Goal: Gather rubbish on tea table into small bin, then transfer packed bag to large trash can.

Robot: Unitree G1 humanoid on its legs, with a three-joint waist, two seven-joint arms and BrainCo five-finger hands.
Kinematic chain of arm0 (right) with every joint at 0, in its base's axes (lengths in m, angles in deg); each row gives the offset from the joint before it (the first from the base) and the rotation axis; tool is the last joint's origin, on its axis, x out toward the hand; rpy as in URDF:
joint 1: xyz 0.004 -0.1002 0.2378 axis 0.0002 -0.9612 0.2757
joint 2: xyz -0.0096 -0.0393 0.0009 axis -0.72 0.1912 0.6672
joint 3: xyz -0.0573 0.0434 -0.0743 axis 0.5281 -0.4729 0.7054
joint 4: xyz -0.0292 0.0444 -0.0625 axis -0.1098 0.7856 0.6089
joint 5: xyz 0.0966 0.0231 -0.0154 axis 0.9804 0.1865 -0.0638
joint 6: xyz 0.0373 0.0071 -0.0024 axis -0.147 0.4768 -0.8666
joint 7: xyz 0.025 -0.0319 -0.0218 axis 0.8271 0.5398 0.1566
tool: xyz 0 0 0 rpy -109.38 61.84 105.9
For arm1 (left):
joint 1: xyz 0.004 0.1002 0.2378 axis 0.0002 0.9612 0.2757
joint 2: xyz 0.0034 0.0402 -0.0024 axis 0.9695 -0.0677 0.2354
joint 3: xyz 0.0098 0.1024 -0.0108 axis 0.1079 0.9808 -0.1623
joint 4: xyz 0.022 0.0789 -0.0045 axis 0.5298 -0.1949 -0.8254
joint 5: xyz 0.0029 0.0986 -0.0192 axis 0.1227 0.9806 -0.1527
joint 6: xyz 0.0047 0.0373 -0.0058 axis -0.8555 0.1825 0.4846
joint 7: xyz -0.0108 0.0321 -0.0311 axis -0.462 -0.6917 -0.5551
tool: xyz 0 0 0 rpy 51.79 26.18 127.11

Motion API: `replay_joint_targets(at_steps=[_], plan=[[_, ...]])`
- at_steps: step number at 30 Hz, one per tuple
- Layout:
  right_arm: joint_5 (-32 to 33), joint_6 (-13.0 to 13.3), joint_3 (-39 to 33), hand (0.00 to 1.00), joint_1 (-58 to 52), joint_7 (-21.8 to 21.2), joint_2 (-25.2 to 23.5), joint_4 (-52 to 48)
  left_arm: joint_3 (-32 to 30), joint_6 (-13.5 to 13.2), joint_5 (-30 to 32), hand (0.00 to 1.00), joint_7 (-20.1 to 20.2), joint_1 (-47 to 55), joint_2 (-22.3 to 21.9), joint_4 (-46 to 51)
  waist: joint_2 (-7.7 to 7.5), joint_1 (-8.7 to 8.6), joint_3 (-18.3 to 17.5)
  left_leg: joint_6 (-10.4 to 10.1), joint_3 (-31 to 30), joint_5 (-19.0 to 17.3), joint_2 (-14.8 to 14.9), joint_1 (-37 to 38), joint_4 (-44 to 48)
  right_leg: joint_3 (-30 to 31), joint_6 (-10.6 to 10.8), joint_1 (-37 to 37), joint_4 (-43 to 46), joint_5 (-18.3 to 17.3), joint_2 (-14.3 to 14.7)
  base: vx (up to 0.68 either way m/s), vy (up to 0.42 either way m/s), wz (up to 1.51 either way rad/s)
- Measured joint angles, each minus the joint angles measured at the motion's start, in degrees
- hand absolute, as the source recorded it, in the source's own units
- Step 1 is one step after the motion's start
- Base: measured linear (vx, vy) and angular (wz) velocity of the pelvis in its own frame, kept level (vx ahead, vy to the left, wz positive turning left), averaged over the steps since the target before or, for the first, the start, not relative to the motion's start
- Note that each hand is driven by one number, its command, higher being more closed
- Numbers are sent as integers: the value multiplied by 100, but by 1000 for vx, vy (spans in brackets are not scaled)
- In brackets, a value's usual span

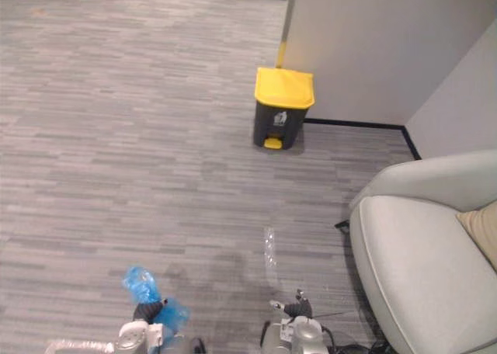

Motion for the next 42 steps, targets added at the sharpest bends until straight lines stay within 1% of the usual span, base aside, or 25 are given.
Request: replay_joint_targets(at_steps=[1,3,5,7,8,10,13,16,17,18,19,20,22,23,25,26,29,31,32,34,35,37,39,41,42], plan=[[-1,3,8,0,-41,1,77,123,6,3,2,100,1,-48,24,-112,-34,-85,58,-111,-193,-54,-81,172,-100,137,-489,58,-302,713,112,473,-105,13],[4,-31,-34,0,-12,6,239,209,-14,-14,8,100,4,-131,-12,-195,200,-38,52,-172,-544,35,80,247,-70,118,-475,16,-32,327,256,547,-160,-13],[12,-33,-240,0,-15,5,220,185,-103,-11,9,100,-1,-167,-32,-214,280,-87,91,-180,-789,32,243,124,572,38,-537,177,148,-23,315,420,-188,5],[15,-46,-216,0,-182,3,137,40,-266,-13,8,100,6,-203,-152,-51,349,-89,123,-490,-1166,448,737,-661,2841,-63,-586,901,-226,-207,579,427,-175,19],[20,-47,-181,0,-193,16,130,28,-316,-17,9,100,9,-153,-211,29,364,-38,121,-513,-1204,452,886,-888,3471,-63,-644,1115,-338,-250,663,403,-81,-21],[30,-47,-134,0,-199,31,43,-106,-371,-15,7,100,21,-43,-318,223,342,38,128,-384,-1127,262,1110,-1499,4636,95,-749,1584,-577,-417,814,381,-7,-43],[31,-42,-123,0,-92,36,-23,-163,-416,-20,-5,100,24,21,-391,432,251,222,140,-168,-768,16,1039,-2203,4230,586,-708,2011,-951,-482,806,350,74,-76],[29,-56,-153,0,-92,53,-26,-134,-424,-25,-4,100,27,17,-392,437,239,323,158,-134,-753,148,601,-2521,2214,931,-344,2374,-1237,-574,524,443,253,-62],[27,-54,-157,0,-107,76,34,-126,-404,-23,-4,100,30,16,-424,424,257,310,135,-195,-807,536,432,-2504,1211,1024,-149,2480,-1303,-671,443,443,330,-53],[27,-54,-154,0,-103,100,148,-42,-400,-23,-6,100,38,43,-452,360,310,352,111,-28,-832,1265,300,-2314,738,1202,77,2583,-1319,-764,382,440,328,-38],[26,-66,-114,0,-85,98,93,38,-401,-23,-7,100,35,-5,-391,309,134,355,64,-89,-743,1157,94,-2255,703,1300,90,2665,-1418,-771,213,471,279,-20],[20,-60,-112,0,-72,98,61,100,-400,-27,-4,100,31,-51,-338,299,36,330,17,53,-710,966,-46,-2268,802,1333,147,2716,-1517,-678,92,476,226,4],[13,-55,-150,0,-88,96,50,102,-395,-14,-3,100,45,-72,-290,157,11,339,11,302,-565,545,-153,-2152,1177,1426,332,2670,-908,-651,-115,528,250,-8],[12,-54,-152,0,-100,91,42,103,-380,-8,-4,100,43,-73,-282,103,7,325,8,329,-519,410,-197,-1976,1152,1531,472,2445,-253,-631,-191,457,212,-14],[3,-50,-150,0,-152,69,10,107,-201,3,-2,100,44,-19,-185,43,5,292,7,390,-457,247,-323,-1456,927,1739,1127,1830,1526,-367,-323,477,141,-5],[1,-51,-145,0,-187,53,3,107,-74,12,1,100,45,-20,-143,16,12,258,11,441,-475,179,-363,-1174,811,1757,1151,1458,2443,-359,-324,424,60,6],[1,-34,-146,0,-208,25,14,37,-67,14,0,100,27,-58,-129,22,70,204,47,459,-577,155,-371,-502,409,1422,618,656,3356,-593,-227,380,-26,6],[3,-28,-147,0,-201,25,49,-97,-75,12,0,100,21,-89,-151,18,170,140,110,453,-666,152,-195,-10,109,969,265,263,2591,-799,-54,438,-167,25],[4,-25,-144,0,-205,25,46,-120,-86,12,0,100,15,-87,-148,18,161,119,109,451,-704,151,-135,73,99,840,233,184,2166,-792,-27,351,-189,35],[2,-23,-130,0,-251,26,34,-117,-109,-5,0,100,14,-57,-83,27,16,62,23,274,-824,66,-206,158,82,644,186,184,595,-163,-22,319,-214,40],[-4,-24,-139,0,-290,28,78,-36,-122,10,4,100,8,-78,-145,-84,11,47,24,29,-1067,-100,-148,306,22,626,-112,221,313,236,30,421,-256,20],[2,-39,-249,0,-254,29,188,69,-121,1,6,100,34,-42,-230,-139,253,93,-40,-8,-1301,-90,51,307,77,587,-203,278,307,-40,233,331,-192,-2],[12,-41,-358,0,-279,30,188,52,-198,1,7,100,28,-92,-335,-136,329,38,-28,-106,-1388,-62,267,-69,1046,400,-252,521,229,-276,296,299,-204,26],[15,-51,-312,0,-351,36,139,-9,-331,-2,6,100,43,-86,-448,18,327,27,3,-522,-1471,250,596,-830,2892,266,-309,984,-45,-362,409,282,-165,37],[17,-51,-245,0,-390,41,87,-139,-405,-3,3,100,48,-32,-511,154,314,106,25,-526,-1419,223,821,-1265,3865,266,-409,1280,-203,-477,506,274,-91,-1]])
